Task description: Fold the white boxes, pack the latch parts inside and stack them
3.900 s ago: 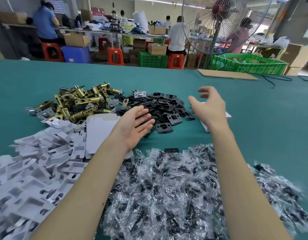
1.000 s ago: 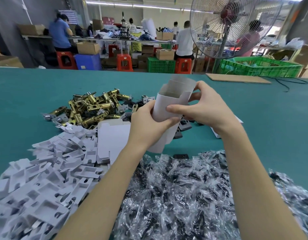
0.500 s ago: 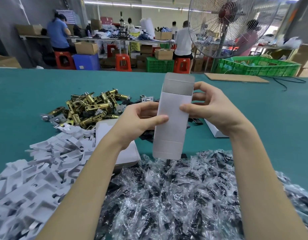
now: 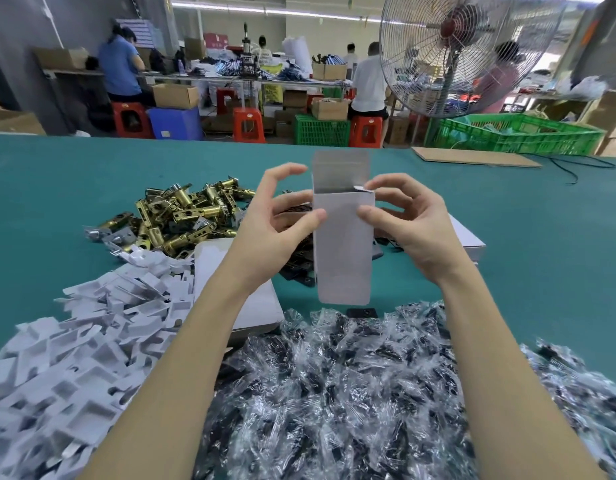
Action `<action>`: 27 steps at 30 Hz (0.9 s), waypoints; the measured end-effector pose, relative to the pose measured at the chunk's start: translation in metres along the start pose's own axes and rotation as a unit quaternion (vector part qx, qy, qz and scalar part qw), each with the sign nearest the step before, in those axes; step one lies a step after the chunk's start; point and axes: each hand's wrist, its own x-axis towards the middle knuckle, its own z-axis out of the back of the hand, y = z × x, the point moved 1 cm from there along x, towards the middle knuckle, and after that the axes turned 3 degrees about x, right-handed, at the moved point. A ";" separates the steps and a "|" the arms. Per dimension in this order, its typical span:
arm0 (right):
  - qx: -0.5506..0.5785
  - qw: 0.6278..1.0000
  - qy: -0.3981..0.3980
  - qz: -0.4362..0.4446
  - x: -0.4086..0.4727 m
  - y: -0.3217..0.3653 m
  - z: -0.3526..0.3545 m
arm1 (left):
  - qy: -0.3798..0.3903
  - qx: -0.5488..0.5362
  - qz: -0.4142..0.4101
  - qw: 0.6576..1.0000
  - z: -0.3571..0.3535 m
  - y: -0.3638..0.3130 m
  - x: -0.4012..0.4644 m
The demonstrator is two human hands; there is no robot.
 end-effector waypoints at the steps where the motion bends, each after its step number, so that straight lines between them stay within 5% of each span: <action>1: -0.002 1.000 0.005 -0.004 -0.001 -0.001 0.000 | -0.002 0.006 -0.010 1.000 0.000 -0.002 0.000; 7: 0.022 0.999 0.032 -0.010 -0.002 -0.001 0.000 | 0.011 0.076 -0.024 0.997 0.000 -0.005 -0.002; 15: 0.029 0.995 0.089 -0.020 -0.002 -0.002 -0.002 | -0.032 0.008 -0.001 0.999 -0.002 -0.010 0.001; 27: 0.037 0.993 0.109 -0.032 -0.003 -0.004 -0.002 | 0.009 -0.010 0.047 0.999 0.000 -0.022 -0.001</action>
